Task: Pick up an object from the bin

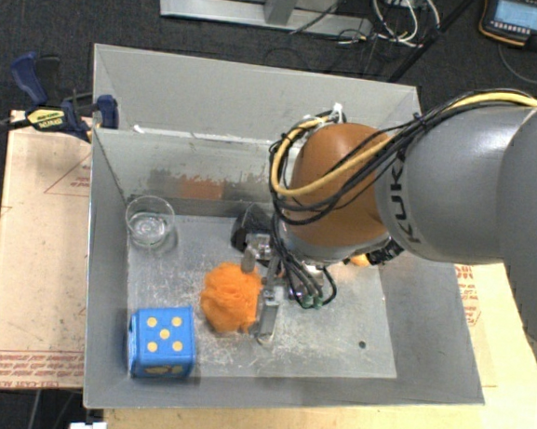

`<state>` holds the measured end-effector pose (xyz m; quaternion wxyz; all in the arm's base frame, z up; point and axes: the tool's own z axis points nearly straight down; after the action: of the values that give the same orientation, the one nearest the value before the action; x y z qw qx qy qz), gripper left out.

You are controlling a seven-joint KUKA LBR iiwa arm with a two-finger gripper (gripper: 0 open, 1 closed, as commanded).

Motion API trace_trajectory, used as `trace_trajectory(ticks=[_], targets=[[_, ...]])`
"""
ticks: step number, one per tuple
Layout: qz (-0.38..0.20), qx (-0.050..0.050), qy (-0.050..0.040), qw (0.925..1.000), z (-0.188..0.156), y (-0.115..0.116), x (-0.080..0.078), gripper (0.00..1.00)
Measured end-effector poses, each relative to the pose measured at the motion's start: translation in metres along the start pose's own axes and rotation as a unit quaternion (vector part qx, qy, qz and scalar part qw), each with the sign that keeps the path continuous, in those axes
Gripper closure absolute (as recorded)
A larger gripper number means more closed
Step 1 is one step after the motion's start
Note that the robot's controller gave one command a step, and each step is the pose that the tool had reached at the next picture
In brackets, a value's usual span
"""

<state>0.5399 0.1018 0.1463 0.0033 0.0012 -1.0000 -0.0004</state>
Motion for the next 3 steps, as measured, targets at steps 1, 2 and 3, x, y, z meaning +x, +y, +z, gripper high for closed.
trace_trajectory(ticks=[1, 2, 3], targets=[[0.001, 0.0, -0.0035, 1.0, -0.004, 0.0, -0.002, 0.0], [-0.004, -0.001, -0.0057, 1.0, -0.001, -0.002, -0.002, 0.0], [-0.126, 0.0, -0.0021, 0.9921, 0.02, -0.022, -0.017, 0.0]])
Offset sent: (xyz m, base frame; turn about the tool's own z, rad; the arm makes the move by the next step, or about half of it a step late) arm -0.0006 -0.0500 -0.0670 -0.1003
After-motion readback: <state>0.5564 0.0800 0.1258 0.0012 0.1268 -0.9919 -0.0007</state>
